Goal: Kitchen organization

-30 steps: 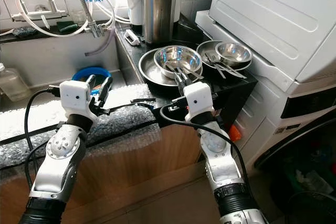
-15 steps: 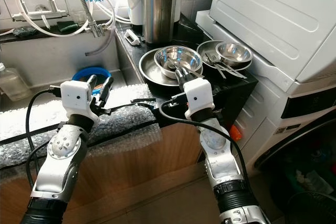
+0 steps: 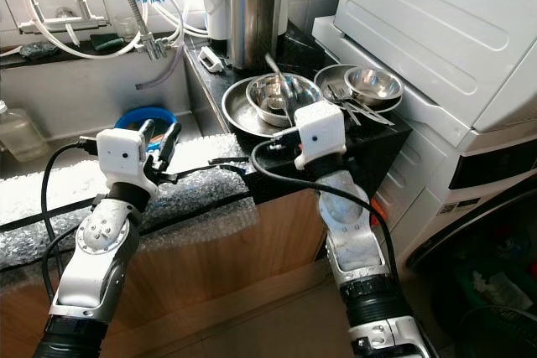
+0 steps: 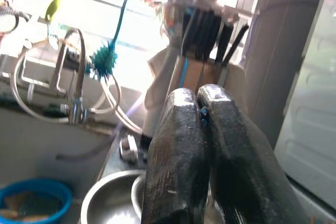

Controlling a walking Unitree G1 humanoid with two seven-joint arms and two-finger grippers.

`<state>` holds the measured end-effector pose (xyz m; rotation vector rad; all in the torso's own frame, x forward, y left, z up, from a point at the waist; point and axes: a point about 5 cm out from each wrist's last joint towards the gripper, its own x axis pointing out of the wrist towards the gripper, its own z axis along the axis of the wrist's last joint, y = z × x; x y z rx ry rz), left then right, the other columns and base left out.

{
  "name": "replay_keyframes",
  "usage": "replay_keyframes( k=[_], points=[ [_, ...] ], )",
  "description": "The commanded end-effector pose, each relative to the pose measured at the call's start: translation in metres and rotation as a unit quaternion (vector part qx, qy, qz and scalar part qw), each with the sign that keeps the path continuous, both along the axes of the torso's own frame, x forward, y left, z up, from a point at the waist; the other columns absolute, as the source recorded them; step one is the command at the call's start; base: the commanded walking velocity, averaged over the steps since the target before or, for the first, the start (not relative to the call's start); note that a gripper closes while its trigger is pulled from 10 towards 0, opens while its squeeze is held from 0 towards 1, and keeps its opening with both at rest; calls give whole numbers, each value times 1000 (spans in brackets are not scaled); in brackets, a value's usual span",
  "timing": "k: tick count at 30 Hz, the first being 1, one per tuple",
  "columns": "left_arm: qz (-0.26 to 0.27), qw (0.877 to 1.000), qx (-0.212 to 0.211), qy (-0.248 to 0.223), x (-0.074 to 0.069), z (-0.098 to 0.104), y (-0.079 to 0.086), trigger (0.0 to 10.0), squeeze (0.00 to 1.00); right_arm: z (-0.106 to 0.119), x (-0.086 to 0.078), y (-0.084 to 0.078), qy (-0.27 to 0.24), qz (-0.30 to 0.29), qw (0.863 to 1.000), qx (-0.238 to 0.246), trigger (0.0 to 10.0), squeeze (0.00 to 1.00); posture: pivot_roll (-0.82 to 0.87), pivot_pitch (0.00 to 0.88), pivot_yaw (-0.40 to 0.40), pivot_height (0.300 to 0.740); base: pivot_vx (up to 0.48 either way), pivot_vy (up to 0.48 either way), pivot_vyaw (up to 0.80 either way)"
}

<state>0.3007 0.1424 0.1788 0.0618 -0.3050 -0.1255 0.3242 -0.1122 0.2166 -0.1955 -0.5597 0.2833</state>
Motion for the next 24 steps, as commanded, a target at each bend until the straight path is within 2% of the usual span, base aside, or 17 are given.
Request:
replay_keyframes(
  k=[1, 2, 3, 4, 5, 7, 9, 13, 14, 15, 17, 18, 20, 21, 23, 24],
  points=[
    [9, 1000, -15, -24, 3, 14, 1, 10000, 0, 22, -2, -5, -16, 9, 997, 72, 10000, 0, -32, 0, -78, 727, 0, 0, 0],
    [11, 999, -21, -26, 3, 16, 2, 10000, 0, 24, -3, -6, -13, 14, 996, 89, 10000, 0, -32, 0, -78, 727, 0, 0, 0],
    [16, 999, -40, -30, 5, 22, 5, 10000, 0, 28, -4, -11, 9, 35, 982, 186, 10000, 0, -32, 0, -79, 727, 0, 0, 0],
    [17, 998, -48, -31, 6, 24, 6, 10000, 0, 29, -4, -13, 18, 43, 975, 218, 10000, 0, -32, 0, -79, 727, 0, 0, 0],
    [16, 997, -71, -34, 7, 29, 8, 10000, 0, 28, -4, -17, 40, 64, 958, 276, 10000, 0, -32, 0, -79, 727, 0, 0, 0],
    [12, 993, -107, -41, 8, 35, 10, 10000, 0, 24, -5, -22, 54, 74, 944, 317, 10000, 0, -32, 0, -79, 727, 0, 0, 0],
    [-1, 978, -203, -47, 9, 49, 17, 10000, 0, 12, -8, -30, 86, 101, 916, 379, 10000, 0, -32, 0, -79, 727, 0, 0, 0],
    [-32, 966, -251, -46, 10, 58, 15, 10000, 0, 1, -16, -29, 118, 160, 874, 444, 10000, 0, -36, 0, -76, 727, 0, 0, 0],
    [-40, 964, -260, -45, 10, 59, 14, 10000, 0, -1, -18, -29, 122, 168, 868, 452, 10000, 0, -36, 0, -76, 727, 0, 0, 0],
    [-59, 958, -277, -44, 9, 63, 11, 10000, 0, -6, -23, -31, 134, 186, 847, 479, 10000, 0, -33, 0, -75, 727, 0, 0, 0],
    [-83, 950, -300, -38, 8, 63, 8, 10000, 0, -13, -29, -32, 144, 200, 825, 509, 10000, 0, -31, 0, -75, 727, 0, 0, 0],
    [-100, 942, -319, -30, 7, 62, 6, 10000, 0, -18, -33, -34, 149, 206, 811, 527, 10000, 0, -30, 0, -73, 727, 0, 0, 0],
    [-114, 935, -335, -19, 6, 60, 4, 10000, 0, -22, -37, -35, 154, 214, 798, 542, 10000, 0, -31, 0, -72, 727, 0, 0, 0],
    [-125, 930, -346, -4, 5, 56, 3, 10000, 0, -24, -42, -36, 156, 232, 780, 560, 10000, 0, -36, 0, -69, 727, 0, 0, 0],
    [-130, 927, -351, 6, 3, 53, 2, 10000, 0, -24, -47, -35, 155, 256, 764, 571, 10000, 0, -36, 0, -69, 727, 0, 0, 0],
    [-136, 921, -364, 14, 1, 50, 2, 10000, 0, -22, -51, -34, 154, 278, 751, 579, 10000, 0, -38, 0, -67, 727, 0, 0, 0]
  ],
)
